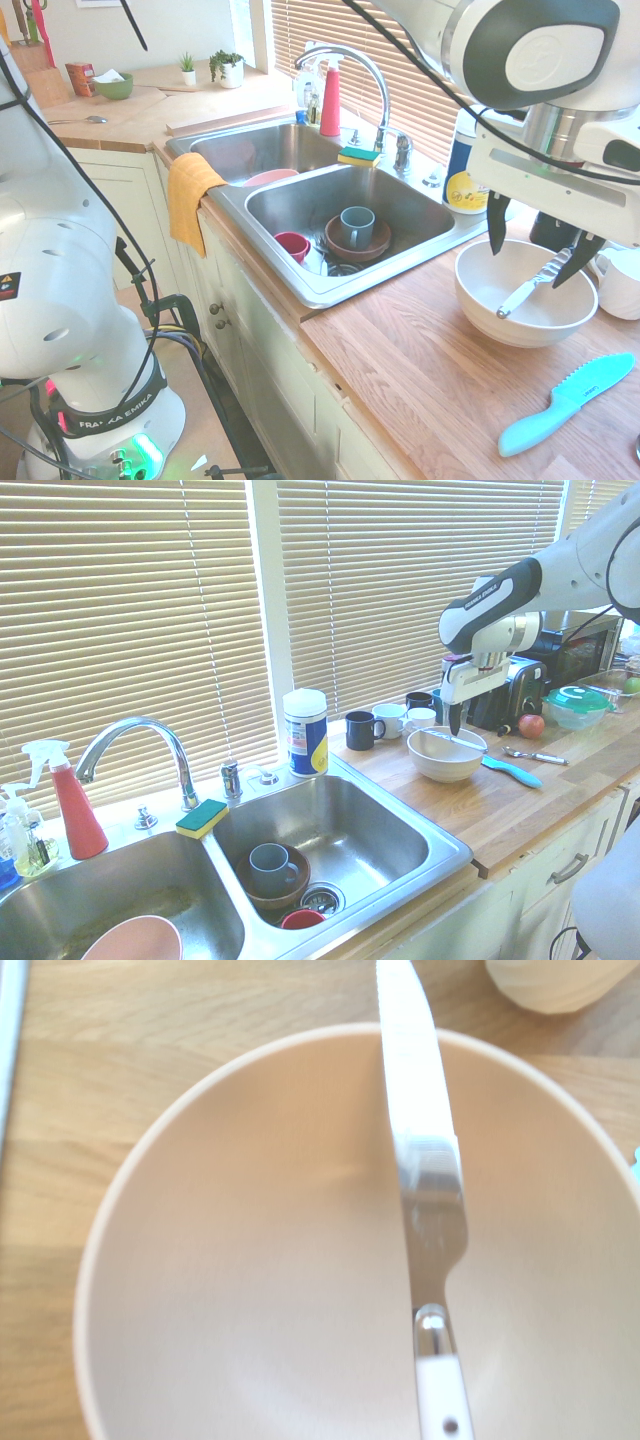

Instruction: Put the knife into the sink

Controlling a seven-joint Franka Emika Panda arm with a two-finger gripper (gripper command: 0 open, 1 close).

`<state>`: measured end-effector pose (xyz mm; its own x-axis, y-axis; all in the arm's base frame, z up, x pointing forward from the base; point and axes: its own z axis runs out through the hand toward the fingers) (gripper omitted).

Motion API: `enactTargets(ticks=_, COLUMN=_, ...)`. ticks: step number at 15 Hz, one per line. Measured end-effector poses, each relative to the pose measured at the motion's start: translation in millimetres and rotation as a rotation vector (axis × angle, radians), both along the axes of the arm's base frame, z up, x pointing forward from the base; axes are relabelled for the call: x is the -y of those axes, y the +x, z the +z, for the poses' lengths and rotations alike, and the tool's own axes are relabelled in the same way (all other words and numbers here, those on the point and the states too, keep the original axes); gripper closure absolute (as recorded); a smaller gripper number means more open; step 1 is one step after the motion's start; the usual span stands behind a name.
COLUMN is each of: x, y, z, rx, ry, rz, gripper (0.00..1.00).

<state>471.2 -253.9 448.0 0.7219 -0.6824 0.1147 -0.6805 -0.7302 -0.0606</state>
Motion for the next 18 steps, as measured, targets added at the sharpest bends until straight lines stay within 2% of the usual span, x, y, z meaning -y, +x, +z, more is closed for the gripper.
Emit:
enactTargets(ticks=9, x=6.7, y=10.6, z=-35.6, rx=-0.035, ry=0.037, rz=-0.028, gripper=0.0)
enactTargets(ticks=10, x=6.8, y=11.2, z=-38.4, rx=-0.038, ry=0.04, rz=-0.029, gripper=1.0)
enactTargets(ticks=18, x=7.9, y=12.7, z=-46.3, rx=-0.041, ry=0.051, rz=-0.039, gripper=1.0)
